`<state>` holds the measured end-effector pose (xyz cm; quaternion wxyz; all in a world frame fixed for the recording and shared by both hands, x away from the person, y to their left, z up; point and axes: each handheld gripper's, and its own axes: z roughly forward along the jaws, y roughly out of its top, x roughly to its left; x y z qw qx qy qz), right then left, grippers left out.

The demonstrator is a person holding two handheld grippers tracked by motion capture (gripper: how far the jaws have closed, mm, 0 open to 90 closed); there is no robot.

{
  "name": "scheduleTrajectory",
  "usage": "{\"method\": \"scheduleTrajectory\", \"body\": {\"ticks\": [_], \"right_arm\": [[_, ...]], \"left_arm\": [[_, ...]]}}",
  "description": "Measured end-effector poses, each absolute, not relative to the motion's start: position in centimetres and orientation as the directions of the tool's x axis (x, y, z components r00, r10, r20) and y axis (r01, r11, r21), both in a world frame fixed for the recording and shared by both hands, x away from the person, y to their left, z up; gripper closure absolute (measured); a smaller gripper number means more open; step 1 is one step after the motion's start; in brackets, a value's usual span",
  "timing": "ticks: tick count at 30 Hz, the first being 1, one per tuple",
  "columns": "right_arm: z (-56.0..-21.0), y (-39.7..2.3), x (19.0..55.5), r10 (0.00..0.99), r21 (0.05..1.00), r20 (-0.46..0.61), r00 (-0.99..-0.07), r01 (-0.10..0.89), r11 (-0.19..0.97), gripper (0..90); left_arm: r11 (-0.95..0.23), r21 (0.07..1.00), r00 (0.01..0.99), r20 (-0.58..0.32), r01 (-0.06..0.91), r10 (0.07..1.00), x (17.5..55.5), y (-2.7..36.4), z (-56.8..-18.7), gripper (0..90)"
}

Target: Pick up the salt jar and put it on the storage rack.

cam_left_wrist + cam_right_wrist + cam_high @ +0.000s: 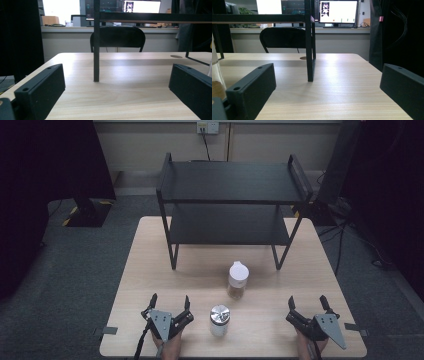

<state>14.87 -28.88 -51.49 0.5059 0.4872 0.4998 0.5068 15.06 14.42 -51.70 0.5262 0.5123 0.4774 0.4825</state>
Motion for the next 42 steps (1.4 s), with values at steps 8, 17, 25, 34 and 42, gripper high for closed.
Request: {"method": "scheduleTrajectory", "body": {"ticks": [8,17,25,34,42], "right_arm": [[-51.5,-28.9,14.9,1.000,1.000,-0.012,-0.012,-0.026,0.012,0.0],[-51.5,-28.8,14.9,1.000,1.000,-0.012,-0.010,-0.026,0.012,0.0],[-51.5,-28.8,14.9,1.000,1.000,-0.013,-0.009,-0.025,0.012,0.0],[-51.5,-28.8,14.9,1.000,1.000,-0.013,-0.007,-0.025,0.013,0.0],[-51.5,-28.8,14.9,1.000,1.000,-0.013,-0.006,-0.025,0.013,0.0]], "left_arm": [[0.007,1.000,0.079,-0.005,-0.019,0.997,15.1,14.4,-51.7,0.0],[0.007,1.000,0.081,-0.005,-0.019,0.997,15.1,14.4,-51.7,0.0],[0.005,1.000,0.113,-0.004,-0.014,0.994,15.2,14.9,-51.6,0.0],[0.016,0.999,0.160,-0.010,-0.036,0.987,14.6,15.4,-51.0,0.0],[0.075,0.996,0.273,-0.059,-0.048,0.960,14.0,16.2,-48.5,0.0]]}}
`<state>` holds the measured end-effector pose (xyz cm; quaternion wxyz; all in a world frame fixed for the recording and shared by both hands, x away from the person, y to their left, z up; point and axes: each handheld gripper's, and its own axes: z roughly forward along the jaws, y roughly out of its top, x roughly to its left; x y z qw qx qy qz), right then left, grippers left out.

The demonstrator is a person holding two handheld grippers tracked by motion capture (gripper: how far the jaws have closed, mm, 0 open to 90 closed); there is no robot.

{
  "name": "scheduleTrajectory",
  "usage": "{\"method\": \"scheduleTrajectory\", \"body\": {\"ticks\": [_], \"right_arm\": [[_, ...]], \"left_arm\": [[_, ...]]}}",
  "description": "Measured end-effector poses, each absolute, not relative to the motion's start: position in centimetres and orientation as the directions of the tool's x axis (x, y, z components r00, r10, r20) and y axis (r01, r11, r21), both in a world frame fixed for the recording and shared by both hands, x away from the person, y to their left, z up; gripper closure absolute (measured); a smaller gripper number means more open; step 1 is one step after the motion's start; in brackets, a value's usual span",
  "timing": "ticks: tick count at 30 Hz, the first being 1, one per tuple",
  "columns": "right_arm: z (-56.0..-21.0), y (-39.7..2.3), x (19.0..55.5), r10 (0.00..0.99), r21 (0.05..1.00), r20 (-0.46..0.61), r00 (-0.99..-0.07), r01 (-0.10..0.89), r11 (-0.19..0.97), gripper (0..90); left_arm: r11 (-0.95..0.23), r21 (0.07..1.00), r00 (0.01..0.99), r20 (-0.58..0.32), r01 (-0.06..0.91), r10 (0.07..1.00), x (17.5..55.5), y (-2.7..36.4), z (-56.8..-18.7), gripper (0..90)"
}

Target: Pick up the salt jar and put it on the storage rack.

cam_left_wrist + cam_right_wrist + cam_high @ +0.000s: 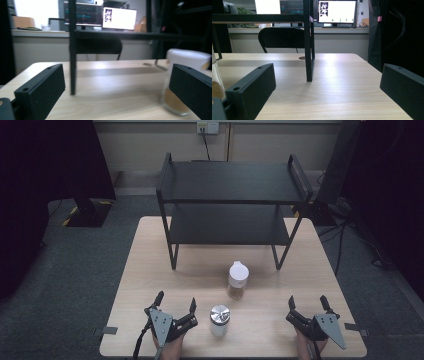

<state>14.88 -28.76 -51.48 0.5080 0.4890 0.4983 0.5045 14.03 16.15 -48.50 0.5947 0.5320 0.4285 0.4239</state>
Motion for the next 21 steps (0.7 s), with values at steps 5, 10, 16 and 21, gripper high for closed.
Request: {"method": "scheduleTrajectory", "body": {"ticks": [5,10,16,21], "right_arm": [[-51.5,-28.8,14.9,1.000,1.000,-0.013,-0.005,-0.025,0.013,0.0],[-51.5,-28.8,14.9,1.000,1.000,-0.013,-0.005,-0.025,0.013,0.0],[-51.5,-28.8,14.9,1.000,1.000,-0.013,-0.006,-0.025,0.013,0.0],[-51.5,-28.8,14.9,1.000,1.000,-0.013,-0.006,-0.026,0.013,0.0]], "left_arm": [[0.113,0.991,0.373,-0.079,-0.071,0.924,13.6,16.2,-47.6,0.0],[0.103,0.991,0.439,-0.053,-0.090,0.897,13.4,15.5,-47.3,0.2],[0.077,0.995,0.469,-0.035,-0.069,0.882,13.3,14.2,-48.0,0.7],[0.033,0.996,0.470,0.009,-0.082,0.883,13.0,12.8,-48.7,1.3]]}}
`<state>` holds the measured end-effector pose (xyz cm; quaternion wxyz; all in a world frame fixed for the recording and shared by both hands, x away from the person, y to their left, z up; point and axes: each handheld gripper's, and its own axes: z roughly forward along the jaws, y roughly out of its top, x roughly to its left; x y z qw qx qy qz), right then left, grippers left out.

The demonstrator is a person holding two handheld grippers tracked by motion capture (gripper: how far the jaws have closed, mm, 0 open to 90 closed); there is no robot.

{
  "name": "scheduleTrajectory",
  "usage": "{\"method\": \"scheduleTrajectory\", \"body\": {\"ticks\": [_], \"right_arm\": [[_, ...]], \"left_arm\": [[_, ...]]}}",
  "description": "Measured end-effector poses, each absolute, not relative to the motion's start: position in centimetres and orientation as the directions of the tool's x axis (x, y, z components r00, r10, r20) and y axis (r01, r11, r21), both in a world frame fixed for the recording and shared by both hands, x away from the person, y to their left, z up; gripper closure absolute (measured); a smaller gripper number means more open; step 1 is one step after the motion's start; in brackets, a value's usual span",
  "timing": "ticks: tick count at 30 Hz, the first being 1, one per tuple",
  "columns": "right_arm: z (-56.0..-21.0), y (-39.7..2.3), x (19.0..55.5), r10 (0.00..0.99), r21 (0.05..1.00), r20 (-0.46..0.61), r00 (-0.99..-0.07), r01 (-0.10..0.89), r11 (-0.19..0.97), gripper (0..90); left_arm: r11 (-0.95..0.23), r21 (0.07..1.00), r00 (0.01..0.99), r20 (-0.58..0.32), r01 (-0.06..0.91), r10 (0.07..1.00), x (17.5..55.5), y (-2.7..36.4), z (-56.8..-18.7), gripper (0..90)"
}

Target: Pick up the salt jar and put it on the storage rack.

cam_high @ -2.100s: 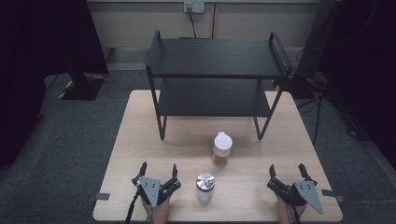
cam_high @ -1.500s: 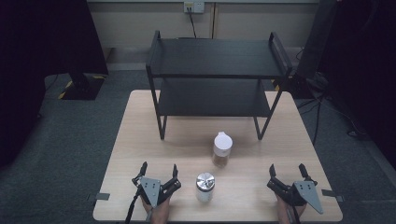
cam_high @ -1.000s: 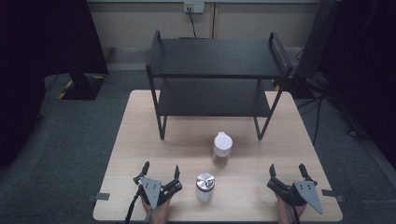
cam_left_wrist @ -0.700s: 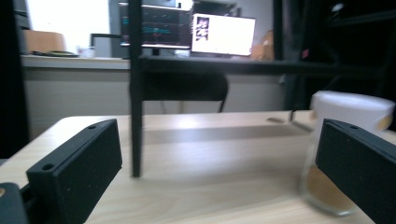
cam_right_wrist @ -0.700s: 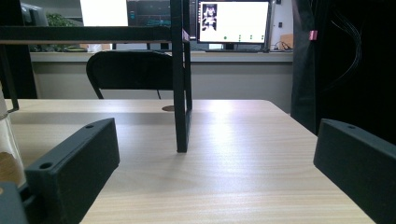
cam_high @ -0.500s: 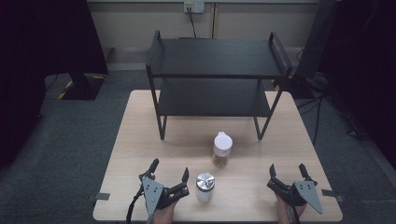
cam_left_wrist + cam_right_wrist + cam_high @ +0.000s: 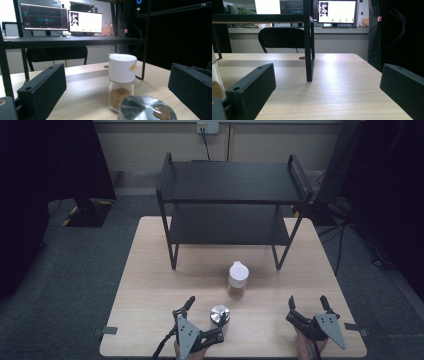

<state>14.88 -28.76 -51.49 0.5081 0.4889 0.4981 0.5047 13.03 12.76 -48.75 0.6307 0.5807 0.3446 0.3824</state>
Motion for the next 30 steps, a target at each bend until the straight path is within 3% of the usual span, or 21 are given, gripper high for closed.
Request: {"method": "scheduleTrajectory", "body": {"ticks": [12,30], "right_arm": [[-51.5,-28.8,14.9,1.000,1.000,-0.013,-0.008,-0.026,0.013,0.0],[-51.5,-28.8,14.9,1.000,1.000,-0.013,-0.008,-0.026,0.013,0.0]], "left_arm": [[-0.008,1.000,0.516,0.020,-0.026,0.856,13.5,11.6,-49.8,9.2],[-0.010,1.000,0.525,0.008,0.001,0.851,13.5,11.5,-50.5,34.2]]}}
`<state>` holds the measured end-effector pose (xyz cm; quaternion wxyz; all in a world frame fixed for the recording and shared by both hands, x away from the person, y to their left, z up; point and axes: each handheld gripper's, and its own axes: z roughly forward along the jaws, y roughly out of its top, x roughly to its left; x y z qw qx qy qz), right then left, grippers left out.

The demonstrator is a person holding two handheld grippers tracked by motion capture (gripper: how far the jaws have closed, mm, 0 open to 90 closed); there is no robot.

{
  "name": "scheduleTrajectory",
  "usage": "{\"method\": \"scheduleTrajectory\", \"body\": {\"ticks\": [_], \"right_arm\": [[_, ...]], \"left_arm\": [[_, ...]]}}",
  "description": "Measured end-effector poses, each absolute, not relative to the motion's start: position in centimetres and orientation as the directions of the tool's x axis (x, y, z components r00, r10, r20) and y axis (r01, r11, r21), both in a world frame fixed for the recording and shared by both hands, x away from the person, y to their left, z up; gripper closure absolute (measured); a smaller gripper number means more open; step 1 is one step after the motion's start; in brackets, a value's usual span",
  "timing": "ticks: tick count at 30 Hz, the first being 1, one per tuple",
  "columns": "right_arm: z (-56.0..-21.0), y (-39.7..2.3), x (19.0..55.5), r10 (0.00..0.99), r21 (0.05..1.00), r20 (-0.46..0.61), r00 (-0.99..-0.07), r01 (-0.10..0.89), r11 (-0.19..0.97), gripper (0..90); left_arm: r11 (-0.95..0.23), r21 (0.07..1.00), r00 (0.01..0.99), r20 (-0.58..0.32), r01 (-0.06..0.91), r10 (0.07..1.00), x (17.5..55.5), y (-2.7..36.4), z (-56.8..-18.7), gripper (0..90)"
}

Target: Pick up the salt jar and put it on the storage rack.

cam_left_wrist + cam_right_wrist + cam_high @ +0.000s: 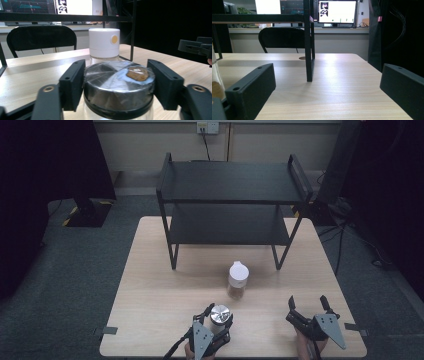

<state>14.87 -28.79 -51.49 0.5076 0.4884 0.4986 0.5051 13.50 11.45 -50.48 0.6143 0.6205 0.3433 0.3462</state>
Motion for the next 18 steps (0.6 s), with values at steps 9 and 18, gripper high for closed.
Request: {"method": "scheduleTrajectory", "body": {"ticks": [9,18], "right_arm": [[-51.49,-28.79,14.87,1.000,1.000,-0.013,-0.008,-0.026,0.012,0.0],[-51.49,-28.79,14.87,1.000,1.000,-0.013,-0.008,-0.026,0.012,0.0]], "left_arm": [[-0.014,1.000,0.523,0.008,0.007,0.852,13.51,11.39,-50.30,35.0],[-0.018,1.000,0.520,0.007,0.016,0.854,13.48,11.28,-50.04,35.4]]}}
